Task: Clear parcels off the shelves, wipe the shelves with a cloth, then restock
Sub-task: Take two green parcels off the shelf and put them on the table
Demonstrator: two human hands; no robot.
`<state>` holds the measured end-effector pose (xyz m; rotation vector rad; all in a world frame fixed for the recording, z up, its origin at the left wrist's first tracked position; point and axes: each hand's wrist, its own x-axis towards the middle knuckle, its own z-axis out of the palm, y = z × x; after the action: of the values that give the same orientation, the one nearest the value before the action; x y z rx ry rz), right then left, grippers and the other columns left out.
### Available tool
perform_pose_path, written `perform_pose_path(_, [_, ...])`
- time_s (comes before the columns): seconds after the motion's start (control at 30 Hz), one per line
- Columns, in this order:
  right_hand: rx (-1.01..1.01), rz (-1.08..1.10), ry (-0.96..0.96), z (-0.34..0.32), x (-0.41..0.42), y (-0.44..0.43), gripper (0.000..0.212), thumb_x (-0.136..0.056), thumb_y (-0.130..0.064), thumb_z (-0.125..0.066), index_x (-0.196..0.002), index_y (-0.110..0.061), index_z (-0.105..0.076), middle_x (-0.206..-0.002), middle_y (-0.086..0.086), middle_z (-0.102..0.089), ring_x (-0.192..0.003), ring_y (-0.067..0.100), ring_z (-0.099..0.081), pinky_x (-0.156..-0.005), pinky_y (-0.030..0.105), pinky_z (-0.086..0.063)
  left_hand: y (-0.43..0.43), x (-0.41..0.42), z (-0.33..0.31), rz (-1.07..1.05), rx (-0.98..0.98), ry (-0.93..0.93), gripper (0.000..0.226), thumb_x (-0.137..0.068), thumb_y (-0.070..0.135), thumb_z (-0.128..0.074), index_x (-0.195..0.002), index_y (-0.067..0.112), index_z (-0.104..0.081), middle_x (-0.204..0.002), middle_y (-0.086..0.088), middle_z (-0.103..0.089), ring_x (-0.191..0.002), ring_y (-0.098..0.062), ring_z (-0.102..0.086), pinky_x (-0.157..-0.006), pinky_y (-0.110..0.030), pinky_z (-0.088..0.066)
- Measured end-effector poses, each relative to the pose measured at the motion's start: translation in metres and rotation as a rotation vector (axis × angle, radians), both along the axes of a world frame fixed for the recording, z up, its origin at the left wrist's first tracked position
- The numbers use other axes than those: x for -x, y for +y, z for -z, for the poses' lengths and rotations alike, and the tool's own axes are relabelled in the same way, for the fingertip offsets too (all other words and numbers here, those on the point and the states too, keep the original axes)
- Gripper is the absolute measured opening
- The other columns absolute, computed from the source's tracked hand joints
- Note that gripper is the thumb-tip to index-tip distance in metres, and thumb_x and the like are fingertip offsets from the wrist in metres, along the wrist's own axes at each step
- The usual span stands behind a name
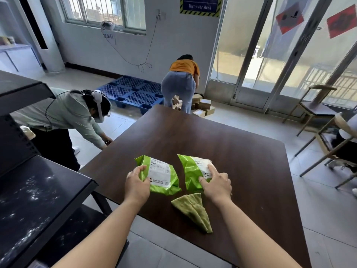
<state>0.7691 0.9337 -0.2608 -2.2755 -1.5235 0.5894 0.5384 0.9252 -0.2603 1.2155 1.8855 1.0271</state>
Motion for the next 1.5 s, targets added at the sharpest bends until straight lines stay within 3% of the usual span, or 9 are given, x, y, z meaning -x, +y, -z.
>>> perform_pose_path(0.4, [0.085, -0.144, -0.055, 0.078, -0.003, 0.095, 0.063, -0.09, -0.05, -0.052, -0.147, -0.036, -0.027, -0.129, 0.01, -0.04, -0.119, 0.03, -0.041, -0.105, 0.038, -0.03, 0.069, -0.013, 0.075, -0.144, 0.065, -0.005, 0.043, -0.087, 0.0, -0.061, -0.127, 0.015, -0.058, -0.128, -0.009, -0.05, -0.113, -0.022, -0.052, -0.098, -0.028, -0.04])
perform_pose_path(0.93, [0.17, -0.244, -0.057, 0.146, 0.0, 0.134, 0.083, -0.084, -0.052, -0.061, -0.15, -0.038, -0.013, -0.127, 0.006, -0.025, -0.118, 0.026, -0.035, -0.11, 0.038, -0.026, 0.09, -0.019, 0.139, -0.12, 0.262, 0.112, 0.044, -0.086, 0.0, -0.061, -0.127, 0.013, -0.052, -0.13, -0.014, -0.042, -0.113, -0.026, -0.052, -0.101, -0.031, -0.037])
perform_pose_path(1.03, [0.181, -0.255, -0.046, 0.147, 0.001, 0.134, 0.09, -0.079, -0.054, -0.064, -0.15, -0.037, -0.011, -0.134, 0.008, -0.02, -0.126, 0.028, -0.03, -0.113, 0.039, -0.023, 0.086, -0.018, 0.143, -0.111, 0.329, 0.138, 0.046, -0.087, 0.0, -0.057, -0.131, 0.012, -0.049, -0.134, -0.014, -0.039, -0.112, -0.026, -0.052, -0.094, -0.027, -0.038])
perform_pose_path(1.17, [0.162, -0.278, -0.041, 0.14, 0.004, 0.134, 0.089, -0.079, -0.053, -0.066, -0.149, -0.037, -0.015, -0.148, 0.012, -0.011, -0.138, 0.031, -0.019, -0.117, 0.041, -0.018, 0.084, -0.016, 0.138, -0.112, 0.336, 0.155, 0.046, -0.088, 0.003, -0.055, -0.133, 0.014, -0.049, -0.132, -0.012, -0.04, -0.095, -0.02, -0.052, -0.081, -0.024, -0.039])
perform_pose_path(1.33, [0.117, -0.331, -0.009, 0.116, 0.013, 0.131, 0.076, -0.084, -0.048, -0.063, -0.149, -0.036, -0.025, -0.151, 0.011, -0.016, -0.139, 0.03, -0.019, -0.116, 0.04, -0.018, 0.082, -0.016, 0.114, -0.136, 0.291, 0.133, 0.044, -0.089, 0.009, -0.057, -0.133, 0.013, -0.05, -0.133, -0.012, -0.046, -0.116, -0.025, -0.053, -0.095, -0.033, -0.044])
perform_pose_path(1.5, [0.026, -0.448, 0.061, 0.08, 0.032, 0.125, 0.064, -0.086, -0.044, -0.061, -0.144, -0.034, -0.037, -0.146, 0.001, -0.033, -0.137, 0.024, -0.026, -0.114, 0.036, -0.022, 0.07, -0.014, 0.076, -0.174, 0.184, 0.117, 0.038, -0.09, 0.014, -0.059, -0.128, 0.014, -0.055, -0.124, -0.006, -0.055, -0.105, -0.018, -0.056, -0.088, -0.027, -0.045])
